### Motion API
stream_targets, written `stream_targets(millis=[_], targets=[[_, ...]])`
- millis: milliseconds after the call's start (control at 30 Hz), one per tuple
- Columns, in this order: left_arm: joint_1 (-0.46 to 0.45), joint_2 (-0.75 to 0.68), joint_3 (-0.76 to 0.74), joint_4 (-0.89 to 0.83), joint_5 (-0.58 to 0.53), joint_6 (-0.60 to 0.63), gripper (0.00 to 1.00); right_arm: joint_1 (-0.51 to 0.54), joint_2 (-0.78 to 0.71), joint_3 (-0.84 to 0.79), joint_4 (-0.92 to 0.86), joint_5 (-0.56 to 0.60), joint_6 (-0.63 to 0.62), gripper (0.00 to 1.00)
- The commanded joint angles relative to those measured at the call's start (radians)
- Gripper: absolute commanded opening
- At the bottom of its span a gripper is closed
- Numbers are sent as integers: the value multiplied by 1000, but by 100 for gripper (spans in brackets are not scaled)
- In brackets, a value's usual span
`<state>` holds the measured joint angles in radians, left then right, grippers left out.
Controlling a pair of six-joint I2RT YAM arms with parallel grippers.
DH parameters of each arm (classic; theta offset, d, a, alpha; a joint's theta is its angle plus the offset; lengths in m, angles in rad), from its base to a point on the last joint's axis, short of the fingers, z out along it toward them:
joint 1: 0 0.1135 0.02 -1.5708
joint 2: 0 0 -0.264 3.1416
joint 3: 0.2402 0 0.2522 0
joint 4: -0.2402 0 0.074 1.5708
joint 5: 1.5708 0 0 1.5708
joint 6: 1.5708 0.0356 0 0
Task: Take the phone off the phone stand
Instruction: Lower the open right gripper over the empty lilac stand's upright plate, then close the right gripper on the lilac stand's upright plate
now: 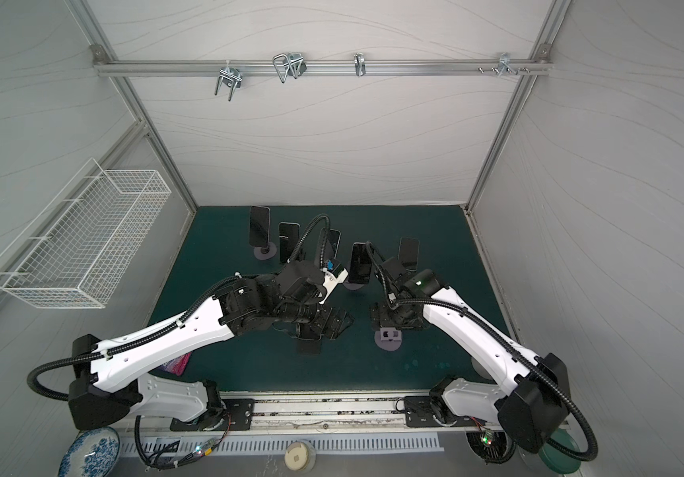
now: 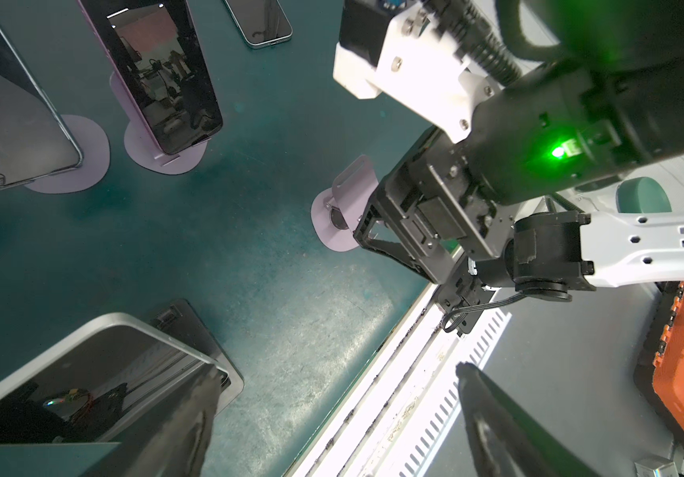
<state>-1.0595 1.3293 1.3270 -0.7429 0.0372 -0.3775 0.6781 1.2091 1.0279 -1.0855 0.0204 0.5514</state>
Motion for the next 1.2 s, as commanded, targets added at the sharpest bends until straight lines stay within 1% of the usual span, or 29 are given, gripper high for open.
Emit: stream_targets(millis=[0,200,433,867,1033,1167], targets=[[-4,10,22,8,9,17,91,7,8,-11,8,19,12,89],[-4,40,77,-35,-23,88,92,8,65,13,13,35,-32,93],[-4,41,86,-44,-42,104,92,8,130,49,16,75,-61,95],[-4,51,95,-39,-53,104,93,-12,185,52,36,89,-81,95],[-4,64,114,-44,-53,107,93,-45,184,32,49,64,-94,93],[-4,73,133,-51,-52,111,93,-75,177,15,64,50,-108,90]])
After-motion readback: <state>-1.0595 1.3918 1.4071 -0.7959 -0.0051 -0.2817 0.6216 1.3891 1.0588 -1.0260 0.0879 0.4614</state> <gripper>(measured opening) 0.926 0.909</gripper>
